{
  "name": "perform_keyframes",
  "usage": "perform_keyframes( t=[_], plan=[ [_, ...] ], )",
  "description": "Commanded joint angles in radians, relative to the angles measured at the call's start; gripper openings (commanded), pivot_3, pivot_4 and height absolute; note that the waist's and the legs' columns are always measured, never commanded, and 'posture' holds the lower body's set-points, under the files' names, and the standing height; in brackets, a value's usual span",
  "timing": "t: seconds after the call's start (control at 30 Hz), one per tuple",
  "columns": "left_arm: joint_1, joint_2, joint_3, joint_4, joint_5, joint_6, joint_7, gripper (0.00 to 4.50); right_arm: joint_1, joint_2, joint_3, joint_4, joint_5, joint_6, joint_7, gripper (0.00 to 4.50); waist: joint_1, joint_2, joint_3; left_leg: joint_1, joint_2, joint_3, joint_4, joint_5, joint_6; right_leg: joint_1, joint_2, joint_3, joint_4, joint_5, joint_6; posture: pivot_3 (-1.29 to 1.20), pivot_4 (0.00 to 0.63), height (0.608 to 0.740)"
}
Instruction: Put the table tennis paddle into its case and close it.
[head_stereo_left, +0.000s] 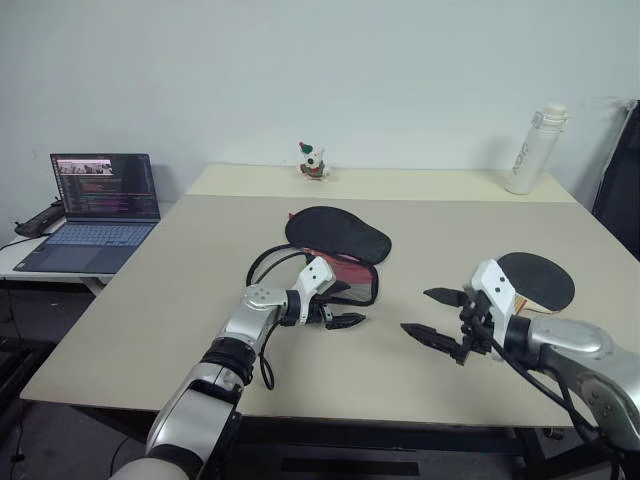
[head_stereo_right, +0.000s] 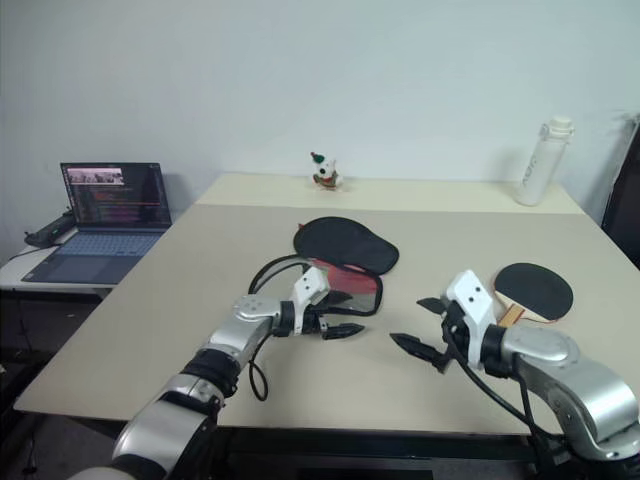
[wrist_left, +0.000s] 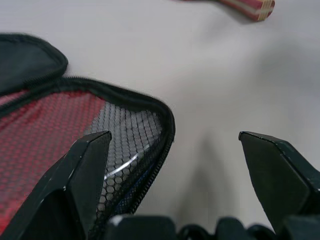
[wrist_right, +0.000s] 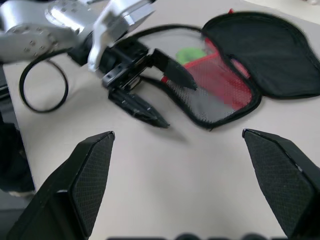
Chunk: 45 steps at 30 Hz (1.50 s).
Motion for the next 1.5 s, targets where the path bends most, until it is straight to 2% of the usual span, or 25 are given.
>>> perform_keyframes(
  t=[0.03,0.47,0.57,0.87,0.9,1.0,1.33,1.5],
  plan=[
    [-0.042,-0.014,0.006,0.052,0.026,-0.048,-0.017,4.46,0.004,-0.001,-0.014,-0.04,-0.013,-0.041,-0.003,4.5,-0.002,0.0,0.0,0.0,0.0,0.0,0.0,0.0,0.0,0.0,0.0,0.0,0.0,0.0,0.0,0.0,0.15,0.74],
    [-0.143,-0.078,0.021,0.266,0.105,-0.124,0.02,4.46,0.046,0.031,-0.034,-0.048,-0.021,-0.054,-0.042,4.5,-0.001,0.0,0.0,0.001,0.0,0.0,0.001,0.0,0.0,0.001,0.0,0.0,0.002,0.0,0.0,0.0,0.15,0.74],
    [-0.154,-0.087,0.031,0.285,0.112,-0.13,0.02,3.52,0.045,0.03,-0.041,-0.046,-0.023,-0.056,-0.048,4.5,-0.002,0.0,0.0,0.001,0.0,0.0,0.001,0.0,0.0,0.0,0.0,0.0,0.002,0.0,0.0,0.0,0.15,0.74],
    [-0.149,-0.068,0.063,0.299,0.118,-0.147,0.027,0.2,0.044,0.021,-0.065,-0.037,-0.026,-0.061,-0.053,4.5,-0.002,0.0,0.0,0.001,0.001,0.0,0.001,0.0,0.0,0.0,0.001,0.0,0.002,0.0,0.0,0.0,0.15,0.74],
    [-0.149,-0.066,0.065,0.298,0.119,-0.148,0.024,0.03,0.044,0.02,-0.067,-0.036,-0.027,-0.061,-0.052,4.5,-0.002,0.0,0.0,0.001,0.001,0.0,0.001,0.0,0.0,0.0,0.001,0.0,0.003,0.0,0.0,0.0,0.15,0.74],
    [-0.141,-0.06,0.061,0.284,0.119,-0.159,-0.027,0.03,0.043,0.017,-0.071,-0.034,-0.027,-0.061,-0.048,4.5,-0.002,0.0,0.0,0.002,0.001,0.0,0.001,0.0,0.0,0.0,0.001,0.0,0.003,0.0,0.0,0.0,0.15,0.74],
    [-0.028,0.013,-0.075,0.118,0.16,-0.282,-0.451,0.03,0.064,0.004,-0.097,-0.043,-0.019,-0.06,-0.045,4.5,-0.002,0.0,0.0,0.002,0.002,0.0,0.001,0.0,0.0,0.001,0.002,0.001,0.003,0.0,0.0,0.0,0.15,0.74],
    [-0.007,0.089,-0.181,0.053,0.143,-0.341,-0.55,0.03,0.088,0.01,-0.104,-0.062,-0.015,-0.059,-0.051,4.5,-0.004,0.0,0.0,0.002,0.002,0.0,0.001,0.0,0.0,0.001,0.002,0.001,0.003,0.0,0.0,0.0,0.15,0.74]
  ],
)
